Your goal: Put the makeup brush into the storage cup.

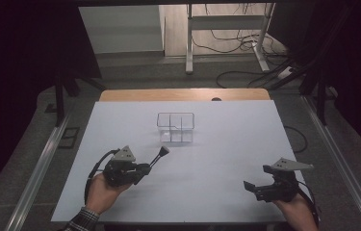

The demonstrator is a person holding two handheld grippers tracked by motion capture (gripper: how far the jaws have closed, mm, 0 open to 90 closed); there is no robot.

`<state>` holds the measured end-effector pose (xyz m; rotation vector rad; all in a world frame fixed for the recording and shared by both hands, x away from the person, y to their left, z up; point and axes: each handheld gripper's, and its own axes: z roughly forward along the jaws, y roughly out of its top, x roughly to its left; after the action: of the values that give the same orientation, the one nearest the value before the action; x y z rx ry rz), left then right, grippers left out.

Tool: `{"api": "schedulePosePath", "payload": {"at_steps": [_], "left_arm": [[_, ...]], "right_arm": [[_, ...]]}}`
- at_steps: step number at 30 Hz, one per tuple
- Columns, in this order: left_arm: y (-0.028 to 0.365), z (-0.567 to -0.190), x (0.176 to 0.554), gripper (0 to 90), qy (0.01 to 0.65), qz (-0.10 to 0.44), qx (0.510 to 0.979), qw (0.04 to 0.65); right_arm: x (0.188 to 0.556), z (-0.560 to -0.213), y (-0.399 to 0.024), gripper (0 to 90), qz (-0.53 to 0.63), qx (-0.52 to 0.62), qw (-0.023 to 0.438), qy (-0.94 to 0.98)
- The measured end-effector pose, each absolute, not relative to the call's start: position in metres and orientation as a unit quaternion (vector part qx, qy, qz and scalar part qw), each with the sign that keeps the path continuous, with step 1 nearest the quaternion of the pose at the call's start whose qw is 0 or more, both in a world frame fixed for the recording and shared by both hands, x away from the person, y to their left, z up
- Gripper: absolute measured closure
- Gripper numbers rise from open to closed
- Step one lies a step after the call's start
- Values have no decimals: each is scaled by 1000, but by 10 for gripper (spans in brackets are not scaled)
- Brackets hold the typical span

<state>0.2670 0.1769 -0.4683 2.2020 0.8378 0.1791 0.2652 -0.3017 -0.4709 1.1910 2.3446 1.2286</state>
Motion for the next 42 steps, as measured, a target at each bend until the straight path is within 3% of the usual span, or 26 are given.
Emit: {"api": "schedulePosePath", "payload": {"at_steps": [42], "left_arm": [[151, -467, 254, 791, 310, 54, 852, 418]], "right_arm": [[272, -465, -252, 2, 477, 389, 45, 787]]}}
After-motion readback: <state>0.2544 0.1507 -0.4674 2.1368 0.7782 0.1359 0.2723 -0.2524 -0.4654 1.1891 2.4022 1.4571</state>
